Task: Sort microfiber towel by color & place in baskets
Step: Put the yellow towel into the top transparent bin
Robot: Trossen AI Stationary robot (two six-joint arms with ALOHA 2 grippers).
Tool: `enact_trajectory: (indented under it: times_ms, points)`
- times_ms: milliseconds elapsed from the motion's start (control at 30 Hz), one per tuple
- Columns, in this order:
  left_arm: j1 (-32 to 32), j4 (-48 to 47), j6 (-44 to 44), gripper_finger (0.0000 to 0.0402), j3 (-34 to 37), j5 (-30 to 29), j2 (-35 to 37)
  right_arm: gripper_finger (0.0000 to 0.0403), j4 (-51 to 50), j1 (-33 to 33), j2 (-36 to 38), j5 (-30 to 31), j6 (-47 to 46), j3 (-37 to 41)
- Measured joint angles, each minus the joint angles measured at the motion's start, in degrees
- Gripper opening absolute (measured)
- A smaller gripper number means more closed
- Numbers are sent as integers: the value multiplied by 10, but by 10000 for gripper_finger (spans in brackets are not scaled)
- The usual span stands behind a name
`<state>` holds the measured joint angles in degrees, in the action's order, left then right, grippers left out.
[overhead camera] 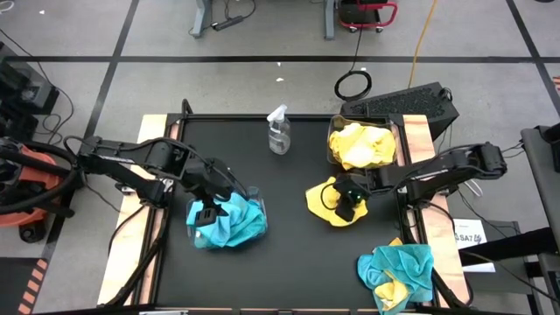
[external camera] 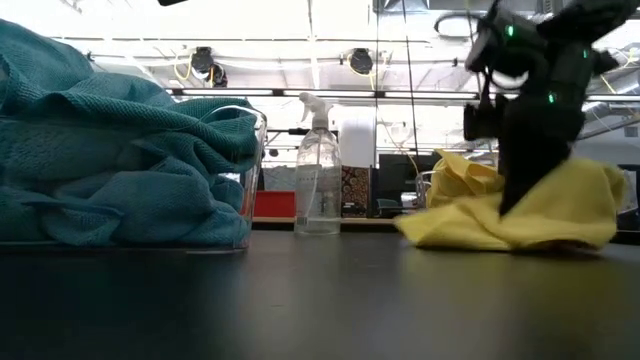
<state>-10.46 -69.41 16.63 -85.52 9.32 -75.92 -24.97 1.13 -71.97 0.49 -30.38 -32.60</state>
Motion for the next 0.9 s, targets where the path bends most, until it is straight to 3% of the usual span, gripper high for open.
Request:
enact_trajectory:
  times_ms: [167,600,900]
  points:
    - [3,0,-7,263,0,-3,0,3,-95,0,51,17,24,-75]
    - [31,49,-36,263,0,-3,0,1,-381,-61,98,219,123,-344]
    - [38,79,-65,263,0,-12,0,1,-483,-178,97,320,156,-379]
